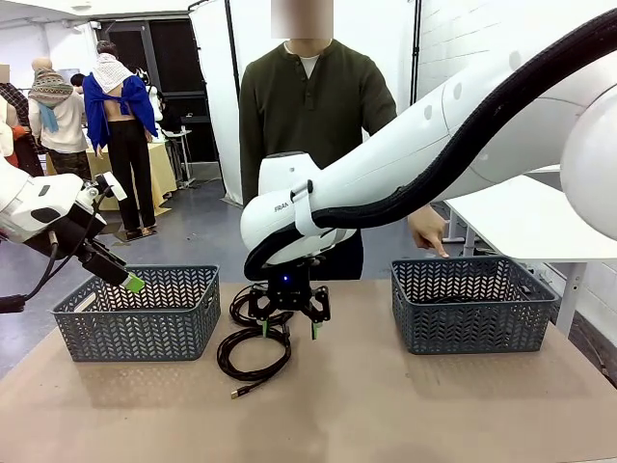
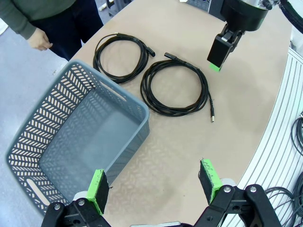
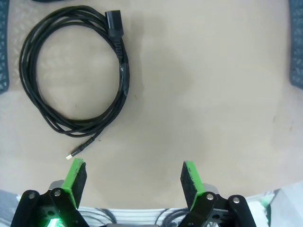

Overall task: Organize the cables according to human instructions.
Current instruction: Pick up a bundle of cables and place it in the basket indicated by the human.

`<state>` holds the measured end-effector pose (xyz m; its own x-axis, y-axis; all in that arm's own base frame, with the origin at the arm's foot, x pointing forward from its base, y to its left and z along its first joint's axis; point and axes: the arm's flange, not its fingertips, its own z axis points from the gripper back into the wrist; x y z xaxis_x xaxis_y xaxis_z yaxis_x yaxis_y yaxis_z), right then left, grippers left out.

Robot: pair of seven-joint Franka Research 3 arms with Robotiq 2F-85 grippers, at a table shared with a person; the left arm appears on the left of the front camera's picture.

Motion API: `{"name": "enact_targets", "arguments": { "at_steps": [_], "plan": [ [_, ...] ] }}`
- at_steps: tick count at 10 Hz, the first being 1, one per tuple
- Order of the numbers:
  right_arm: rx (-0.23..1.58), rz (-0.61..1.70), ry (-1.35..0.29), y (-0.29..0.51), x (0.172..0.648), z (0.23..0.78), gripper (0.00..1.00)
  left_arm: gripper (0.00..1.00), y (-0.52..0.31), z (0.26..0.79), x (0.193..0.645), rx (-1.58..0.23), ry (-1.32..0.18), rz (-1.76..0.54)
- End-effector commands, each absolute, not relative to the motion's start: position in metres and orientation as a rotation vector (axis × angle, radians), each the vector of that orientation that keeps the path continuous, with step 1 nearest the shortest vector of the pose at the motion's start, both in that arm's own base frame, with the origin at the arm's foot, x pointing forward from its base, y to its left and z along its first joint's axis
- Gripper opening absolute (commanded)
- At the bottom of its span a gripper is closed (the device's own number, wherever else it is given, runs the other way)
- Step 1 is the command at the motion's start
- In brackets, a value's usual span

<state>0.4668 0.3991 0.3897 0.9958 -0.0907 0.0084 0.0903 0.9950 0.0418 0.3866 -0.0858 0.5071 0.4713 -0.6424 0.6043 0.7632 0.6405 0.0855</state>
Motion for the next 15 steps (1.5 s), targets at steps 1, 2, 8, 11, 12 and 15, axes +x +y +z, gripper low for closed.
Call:
{"name": "enact_targets", "arguments": {
  "at_steps": [1,2,8,11,12,15],
  "plan": [
    [0.041,-0.117,-0.026,0.400,0.471,0.383,1.00,1.00,-0.084,0.506,0.389,-0.221,-0.653,-0.860],
    [0.044,-0.117,-0.015,0.398,0.472,0.382,1.00,1.00,-0.084,0.506,0.389,-0.221,-0.653,-0.860],
    [0.040,-0.095,-0.007,0.398,0.469,0.385,1.00,1.00,-0.084,0.506,0.389,-0.221,-0.653,-0.860],
    [0.024,-0.109,0.006,0.405,0.485,0.378,1.00,1.00,-0.084,0.506,0.389,-0.221,-0.653,-0.860],
    [0.019,-0.117,0.004,0.408,0.492,0.374,1.00,1.00,-0.084,0.506,0.389,-0.221,-0.653,-0.860],
    [0.006,-0.141,-0.005,0.416,0.507,0.358,1.00,1.00,-0.084,0.506,0.389,-0.221,-0.653,-0.860]
  ]
}}
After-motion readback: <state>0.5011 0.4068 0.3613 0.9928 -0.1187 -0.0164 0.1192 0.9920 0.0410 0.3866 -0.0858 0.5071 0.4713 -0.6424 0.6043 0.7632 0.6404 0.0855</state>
